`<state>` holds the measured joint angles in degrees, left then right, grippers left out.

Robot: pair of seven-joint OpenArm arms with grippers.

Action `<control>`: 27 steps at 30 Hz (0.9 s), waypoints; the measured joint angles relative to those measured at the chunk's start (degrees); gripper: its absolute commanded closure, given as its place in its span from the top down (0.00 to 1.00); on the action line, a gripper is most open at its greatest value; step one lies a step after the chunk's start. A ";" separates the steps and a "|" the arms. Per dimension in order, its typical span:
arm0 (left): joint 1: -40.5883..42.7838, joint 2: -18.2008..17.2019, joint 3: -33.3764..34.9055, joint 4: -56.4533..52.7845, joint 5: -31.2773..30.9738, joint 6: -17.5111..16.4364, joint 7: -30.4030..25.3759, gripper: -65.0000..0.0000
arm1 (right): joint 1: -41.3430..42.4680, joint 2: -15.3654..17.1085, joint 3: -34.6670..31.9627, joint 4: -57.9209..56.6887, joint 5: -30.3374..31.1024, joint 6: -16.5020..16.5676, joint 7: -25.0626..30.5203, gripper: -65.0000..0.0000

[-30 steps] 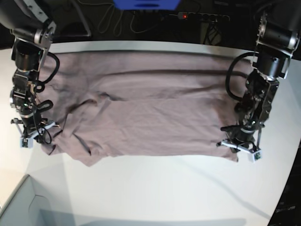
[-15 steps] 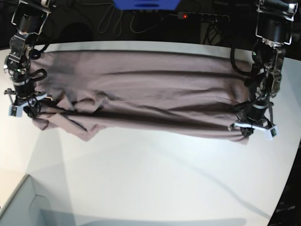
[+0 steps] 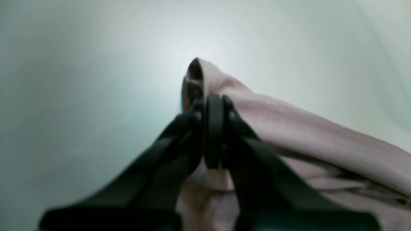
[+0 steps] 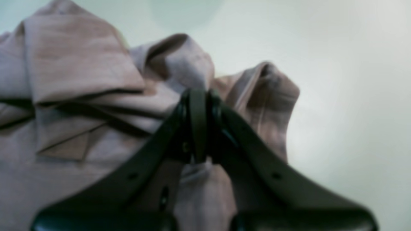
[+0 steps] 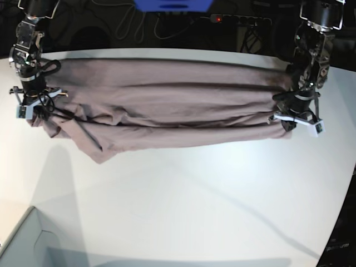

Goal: Layout the t-shirt on the table in an organized manner, then fold the t-shirt properly
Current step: 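Lift the pink shirt sides with both grippers and pull them apart, then lower the right gripper along the shirt side and regrasp the fabric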

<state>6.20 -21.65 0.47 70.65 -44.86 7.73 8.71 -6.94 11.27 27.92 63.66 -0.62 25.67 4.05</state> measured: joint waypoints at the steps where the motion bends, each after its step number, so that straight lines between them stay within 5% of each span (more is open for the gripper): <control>1: -0.02 0.00 0.04 0.00 0.00 0.02 0.02 0.06 | -0.09 0.02 0.00 0.02 0.04 0.00 -0.57 0.11; 6: -0.04 -0.09 0.04 0.52 -0.04 0.02 0.00 0.34 | -0.15 0.17 0.37 0.66 -0.17 0.00 -5.25 0.39; 11: -0.04 -0.09 0.04 0.61 -0.02 0.02 0.02 0.50 | -2.86 -0.07 4.66 9.88 -0.02 -0.02 -5.79 0.47; 16: -0.17 -0.04 -0.07 1.07 0.02 0.11 0.07 0.51 | -4.44 -1.97 3.10 18.43 0.07 0.44 -4.94 0.47; 20: -0.31 -0.11 -0.09 1.79 0.00 0.09 0.00 0.52 | -6.27 -2.14 -2.12 18.78 -0.28 6.84 -5.88 0.47; 27: -0.31 -0.11 -0.11 1.79 0.00 0.07 -0.13 0.55 | 1.60 -2.54 -9.03 18.58 -0.17 8.15 -20.02 0.47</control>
<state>5.89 -21.76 0.36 72.44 -44.86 7.79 8.58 -5.34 8.73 18.90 82.24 -0.80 33.82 -15.97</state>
